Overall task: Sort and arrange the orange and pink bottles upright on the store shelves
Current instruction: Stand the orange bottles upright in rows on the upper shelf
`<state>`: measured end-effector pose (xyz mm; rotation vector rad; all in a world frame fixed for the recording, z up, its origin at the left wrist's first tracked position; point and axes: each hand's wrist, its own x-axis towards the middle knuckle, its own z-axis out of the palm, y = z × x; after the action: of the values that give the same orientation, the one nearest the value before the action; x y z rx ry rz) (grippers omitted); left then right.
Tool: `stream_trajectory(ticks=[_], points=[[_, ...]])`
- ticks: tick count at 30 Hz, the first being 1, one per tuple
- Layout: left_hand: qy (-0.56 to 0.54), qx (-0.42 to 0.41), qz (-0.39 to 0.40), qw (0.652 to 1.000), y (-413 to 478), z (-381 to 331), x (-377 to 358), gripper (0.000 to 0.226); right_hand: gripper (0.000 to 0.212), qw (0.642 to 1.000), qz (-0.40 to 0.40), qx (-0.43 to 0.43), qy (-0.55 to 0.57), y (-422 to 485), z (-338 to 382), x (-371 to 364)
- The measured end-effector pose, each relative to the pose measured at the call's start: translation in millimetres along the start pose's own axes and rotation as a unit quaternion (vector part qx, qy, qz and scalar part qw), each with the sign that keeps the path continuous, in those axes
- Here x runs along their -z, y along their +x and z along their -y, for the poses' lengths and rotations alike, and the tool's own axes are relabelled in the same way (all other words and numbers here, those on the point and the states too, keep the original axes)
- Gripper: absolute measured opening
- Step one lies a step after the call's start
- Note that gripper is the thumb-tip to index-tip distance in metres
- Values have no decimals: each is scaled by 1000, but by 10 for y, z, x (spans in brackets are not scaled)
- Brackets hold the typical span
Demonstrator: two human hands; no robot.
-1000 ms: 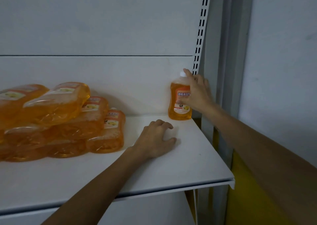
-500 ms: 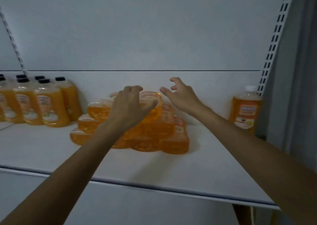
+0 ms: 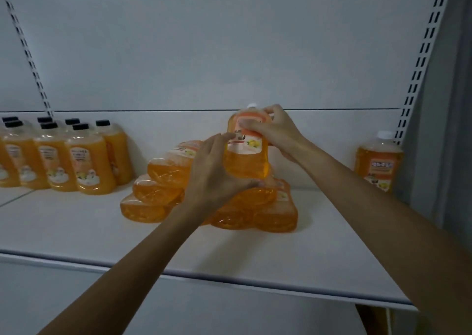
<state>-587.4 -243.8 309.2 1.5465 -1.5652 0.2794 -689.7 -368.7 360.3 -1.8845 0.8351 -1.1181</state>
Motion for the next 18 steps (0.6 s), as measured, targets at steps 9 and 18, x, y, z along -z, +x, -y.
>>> stream_trajectory(ticks=[9,18], points=[[-205,28,106,973,-143,-787,-928,137,85,992,-15,91,-81,-603,-42,1106],[-275,-1,194,942,-352,-1324,-1853,121,100,980,43,-19,-196,-984,-618,2086]])
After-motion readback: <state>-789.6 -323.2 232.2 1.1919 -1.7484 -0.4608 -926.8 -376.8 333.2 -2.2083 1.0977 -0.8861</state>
